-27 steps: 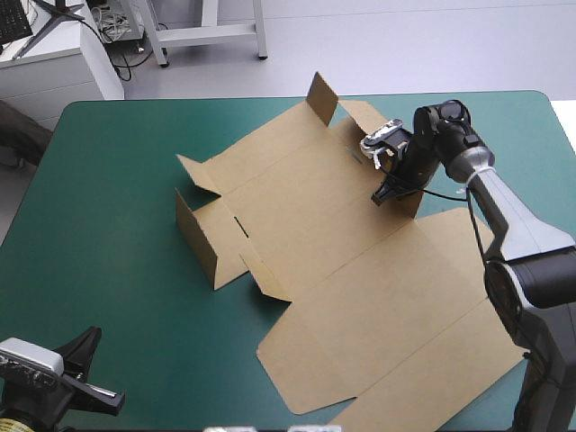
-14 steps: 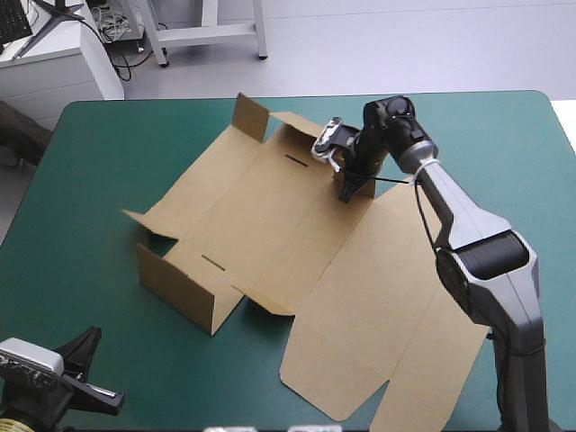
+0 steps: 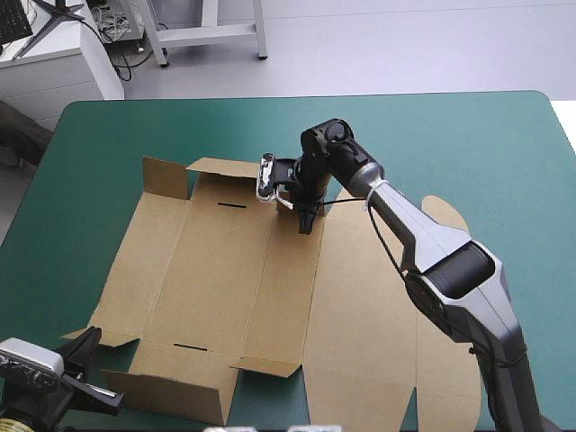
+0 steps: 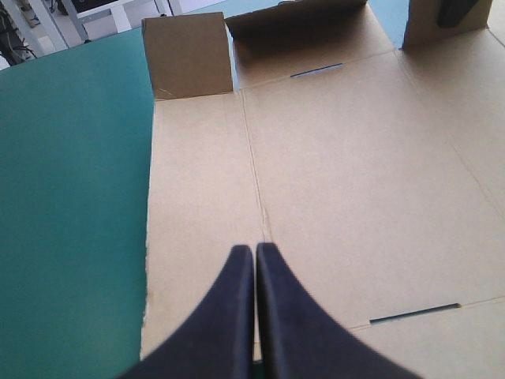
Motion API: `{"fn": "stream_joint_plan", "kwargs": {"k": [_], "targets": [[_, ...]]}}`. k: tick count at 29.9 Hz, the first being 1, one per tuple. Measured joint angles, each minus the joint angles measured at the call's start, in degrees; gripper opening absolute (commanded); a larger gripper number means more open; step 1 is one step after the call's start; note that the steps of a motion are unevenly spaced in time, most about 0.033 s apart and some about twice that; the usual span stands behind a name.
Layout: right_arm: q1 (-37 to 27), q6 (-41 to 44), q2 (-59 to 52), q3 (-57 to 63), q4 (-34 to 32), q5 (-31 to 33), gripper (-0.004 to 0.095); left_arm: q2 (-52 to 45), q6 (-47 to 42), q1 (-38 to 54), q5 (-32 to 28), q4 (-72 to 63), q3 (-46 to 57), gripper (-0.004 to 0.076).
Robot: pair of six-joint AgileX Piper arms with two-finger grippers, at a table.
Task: Fold the box
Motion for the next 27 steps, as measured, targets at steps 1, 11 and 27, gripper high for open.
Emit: {"fn": "stream_joint_plan", "kwargs": {"k": [1,11,27], "targets": [[0.0,-0.54,0.21,0.0,-0.76,0.0,-0.0021,0.0,0.0,0.0,0.0,0.0,0.0,-0.001],[-0.23,-1.05,3.1,-0.13,-6.26,-0.05,-0.0012,0.0,0.0,0.0,0.0,0.0,0.0,-0.001],[-0.29,6.05,3.45,-10.42,-7.0,0.2,0.0431,0.0,0.0,0.0,0.0,0.0,0.0,-0.001]]}}
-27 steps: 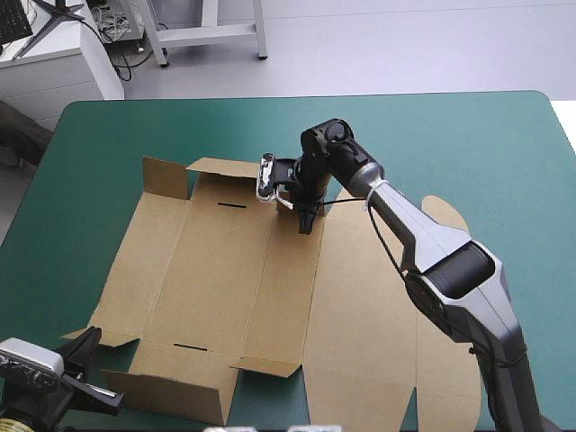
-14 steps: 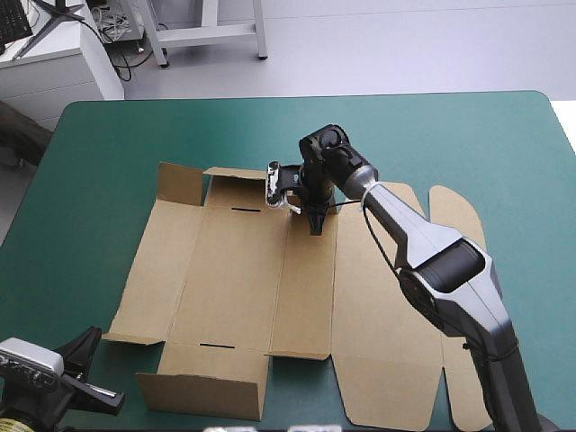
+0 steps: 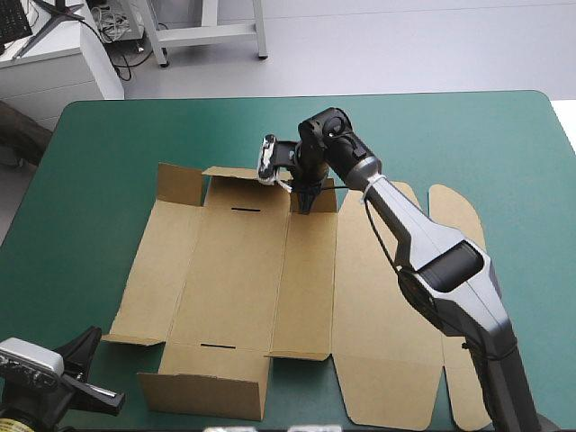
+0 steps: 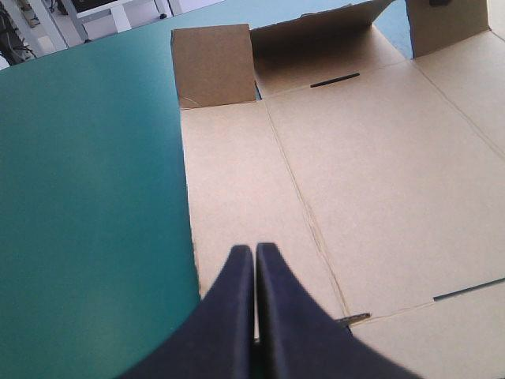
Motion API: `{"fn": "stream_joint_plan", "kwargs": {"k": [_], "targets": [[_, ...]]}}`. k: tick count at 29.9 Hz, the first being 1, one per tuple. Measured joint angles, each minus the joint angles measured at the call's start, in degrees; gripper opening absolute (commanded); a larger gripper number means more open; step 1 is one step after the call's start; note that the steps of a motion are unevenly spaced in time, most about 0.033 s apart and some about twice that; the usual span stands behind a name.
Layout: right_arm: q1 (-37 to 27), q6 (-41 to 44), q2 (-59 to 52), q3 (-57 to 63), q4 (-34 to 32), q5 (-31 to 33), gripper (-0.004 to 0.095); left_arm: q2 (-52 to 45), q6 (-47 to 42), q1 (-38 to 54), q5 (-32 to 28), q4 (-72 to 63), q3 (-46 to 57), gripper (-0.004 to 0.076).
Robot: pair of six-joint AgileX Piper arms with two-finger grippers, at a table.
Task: Fold the box
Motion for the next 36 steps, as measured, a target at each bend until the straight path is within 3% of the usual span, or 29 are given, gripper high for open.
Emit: {"fn": "stream_joint_plan", "kwargs": {"k": [5,10,13,18,19,25,36], "targets": [[0.0,10.89,-1.83,-4.67,-5.08,0.07,0.0424,0.0,0.0,0.0,0.0,0.0,0.0,-0.001],[0.0,20.84,-7.62,-4.8,-8.98,0.38,0.0344,0.0,0.0,0.0,0.0,0.0,0.0,-0.001],[0.0,26.73,-12.42,-4.8,-9.94,0.38,0.0251,0.0,0.0,0.0,0.0,0.0,0.0,-0.001],[0.0,32.34,-23.15,-3.57,-9.96,0.39,-0.0024,0.0,0.0,0.0,0.0,0.0,0.0,-0.001],[0.0,32.85,-25.15,-3.02,-9.96,0.39,-0.0016,0.0,0.0,0.0,0.0,0.0,0.0,-0.001],[-0.07,37.28,-40.56,9.21,-10.18,0.45,-0.0018,0.0,0.0,0.0,0.0,0.0,0.0,-0.001],[-0.07,45.06,-70.28,48.09,-10.4,-1.08,-0.0018,0.0,0.0,0.0,0.0,0.0,0.0,-0.001]]}}
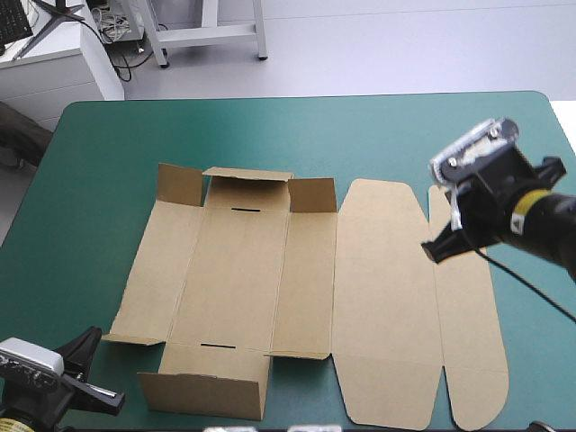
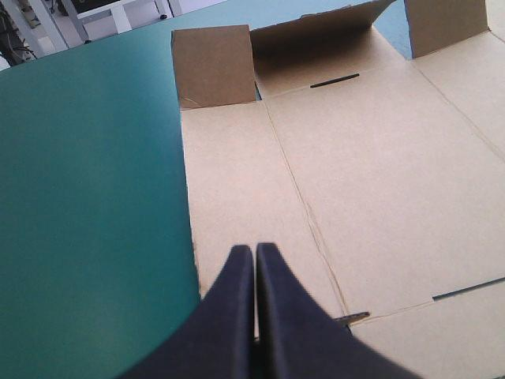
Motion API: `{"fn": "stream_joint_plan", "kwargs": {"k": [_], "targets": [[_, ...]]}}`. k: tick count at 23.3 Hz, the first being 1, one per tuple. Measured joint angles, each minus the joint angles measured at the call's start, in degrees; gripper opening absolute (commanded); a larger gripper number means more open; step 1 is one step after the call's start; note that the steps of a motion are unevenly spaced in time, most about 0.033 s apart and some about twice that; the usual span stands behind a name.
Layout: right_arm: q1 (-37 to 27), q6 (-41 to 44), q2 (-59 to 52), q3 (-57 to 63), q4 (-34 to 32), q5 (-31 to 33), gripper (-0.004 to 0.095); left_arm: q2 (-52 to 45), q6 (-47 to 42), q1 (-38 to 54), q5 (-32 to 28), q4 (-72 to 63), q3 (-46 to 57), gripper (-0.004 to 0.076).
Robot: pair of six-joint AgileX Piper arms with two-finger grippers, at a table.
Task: Fold the box
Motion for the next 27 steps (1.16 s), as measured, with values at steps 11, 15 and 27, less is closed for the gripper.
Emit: {"fn": "stream_joint_plan", "kwargs": {"k": [11,15,27], "targets": [[0.0,11.16,-28.87,40.51,0.23,-15.81,-0.0018,0.0,0.0,0.0,0.0,0.0,0.0,-0.001],[0.0,13.27,-38.92,50.03,1.74,-18.04,-0.0018,0.0,0.0,0.0,0.0,0.0,0.0,-0.001],[-0.02,13.58,-44.7,60.37,4.95,-23.66,-0.0018,0.0,0.0,0.0,-0.04,-2.55,0.0,0.0464]]}}
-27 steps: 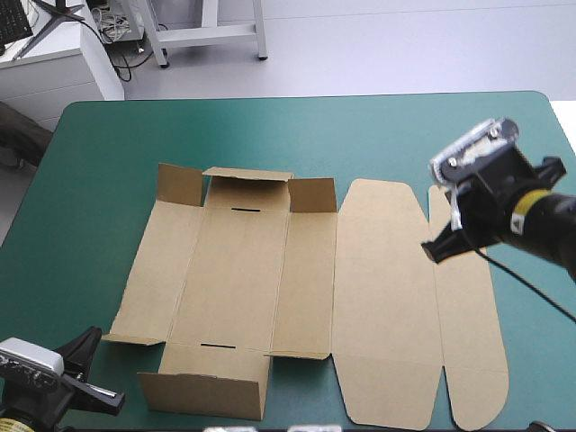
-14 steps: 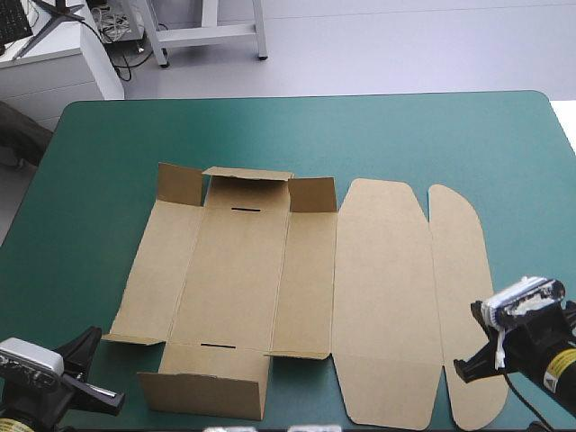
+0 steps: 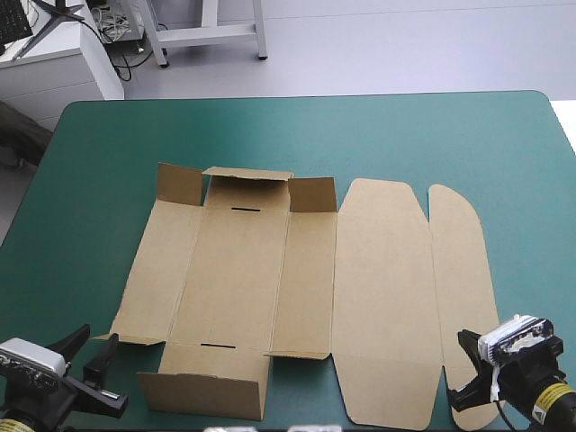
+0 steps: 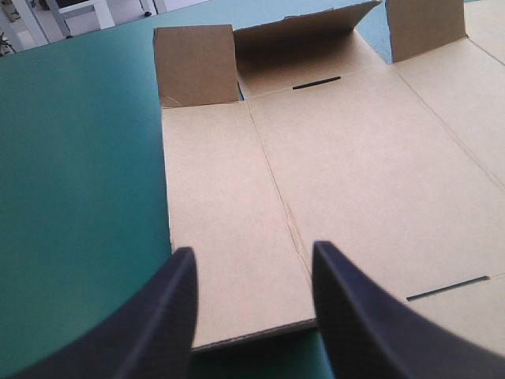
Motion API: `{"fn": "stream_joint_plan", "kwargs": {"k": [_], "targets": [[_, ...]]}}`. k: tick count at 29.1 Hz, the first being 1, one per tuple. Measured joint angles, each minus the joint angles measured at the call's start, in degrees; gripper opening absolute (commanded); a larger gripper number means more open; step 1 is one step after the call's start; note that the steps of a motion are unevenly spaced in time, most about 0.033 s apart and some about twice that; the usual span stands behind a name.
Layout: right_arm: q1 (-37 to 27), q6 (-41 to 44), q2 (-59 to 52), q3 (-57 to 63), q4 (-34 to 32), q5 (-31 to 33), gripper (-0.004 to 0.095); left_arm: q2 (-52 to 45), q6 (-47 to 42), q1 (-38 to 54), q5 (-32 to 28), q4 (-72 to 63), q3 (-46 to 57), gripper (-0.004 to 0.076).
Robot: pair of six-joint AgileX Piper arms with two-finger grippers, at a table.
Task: Fold the box
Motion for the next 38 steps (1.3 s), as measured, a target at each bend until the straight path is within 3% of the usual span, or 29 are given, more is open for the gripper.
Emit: {"fn": "stream_joint_plan", "kwargs": {"k": [16,28,38], "targets": [[0.0,0.0,0.0,0.44,0.17,-1.67,-0.0019,3.72,-0.36,0.0,-2.81,0.64,-1.54,0.0444],[0.0,0.0,0.0,0.44,1.09,-1.74,-0.0019,35.61,-4.97,0.0,-2.6,2.35,-16.23,0.0442],[0.0,0.0,0.0,0.44,2.71,-1.89,-0.0019,63.61,-6.67,4.46,5.02,4.5,-30.99,0.0442]]}}
